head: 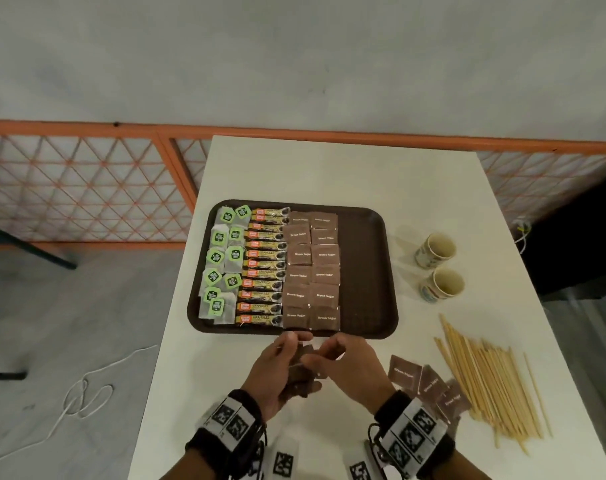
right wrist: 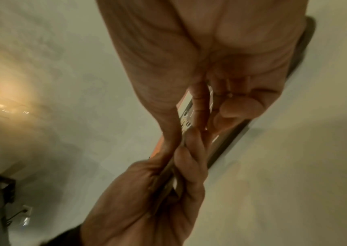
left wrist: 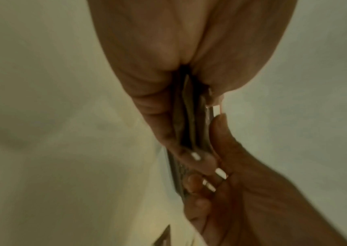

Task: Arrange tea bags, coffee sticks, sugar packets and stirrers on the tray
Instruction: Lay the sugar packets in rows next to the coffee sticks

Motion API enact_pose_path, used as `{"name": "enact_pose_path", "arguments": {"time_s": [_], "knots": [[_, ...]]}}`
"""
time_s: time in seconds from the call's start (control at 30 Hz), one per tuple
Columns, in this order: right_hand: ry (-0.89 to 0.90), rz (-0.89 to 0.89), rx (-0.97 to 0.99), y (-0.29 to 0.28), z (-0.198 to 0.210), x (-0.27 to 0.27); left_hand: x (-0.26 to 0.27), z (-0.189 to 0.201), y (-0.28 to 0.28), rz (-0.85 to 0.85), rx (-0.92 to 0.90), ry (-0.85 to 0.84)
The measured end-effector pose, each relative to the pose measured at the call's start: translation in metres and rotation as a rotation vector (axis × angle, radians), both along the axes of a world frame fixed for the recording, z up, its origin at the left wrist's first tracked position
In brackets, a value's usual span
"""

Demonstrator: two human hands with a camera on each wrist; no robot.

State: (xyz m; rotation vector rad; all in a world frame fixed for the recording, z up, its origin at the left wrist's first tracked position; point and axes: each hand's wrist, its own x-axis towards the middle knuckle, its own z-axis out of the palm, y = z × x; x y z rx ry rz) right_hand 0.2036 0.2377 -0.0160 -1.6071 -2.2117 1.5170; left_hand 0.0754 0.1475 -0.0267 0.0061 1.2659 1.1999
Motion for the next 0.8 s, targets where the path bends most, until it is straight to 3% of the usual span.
{"name": "enact_pose_path", "arguments": {"time_s": [0.1,0.17,0.37,0.53,0.67,0.8], "knots": [[0.015,0.01,-0.006,-0.006,0.002,-0.015,-0.005,0.001,0.002,-0.103,0.033,0.154],[0.044,-0.026,-0.018,-0.006,0.006,-0.024,-0.009,0.003,0.002,-0.088,0.044,0.171],[0.129,-0.085,-0.075,0.0,0.016,-0.036,-0.03,0.003,-0.007,0.038,0.078,-0.247],[0.13,-0.07,-0.137,0.002,0.018,-0.042,-0.049,0.003,-0.014,0.018,0.119,-0.324],[0.152,-0.14,-0.175,0.005,0.017,-0.044,-0.057,-0.001,-0.013,0.07,0.101,-0.297],[0.177,-0.117,-0.242,0.007,0.015,-0.045,-0.064,-0.005,-0.013,0.026,0.051,-0.107]]}}
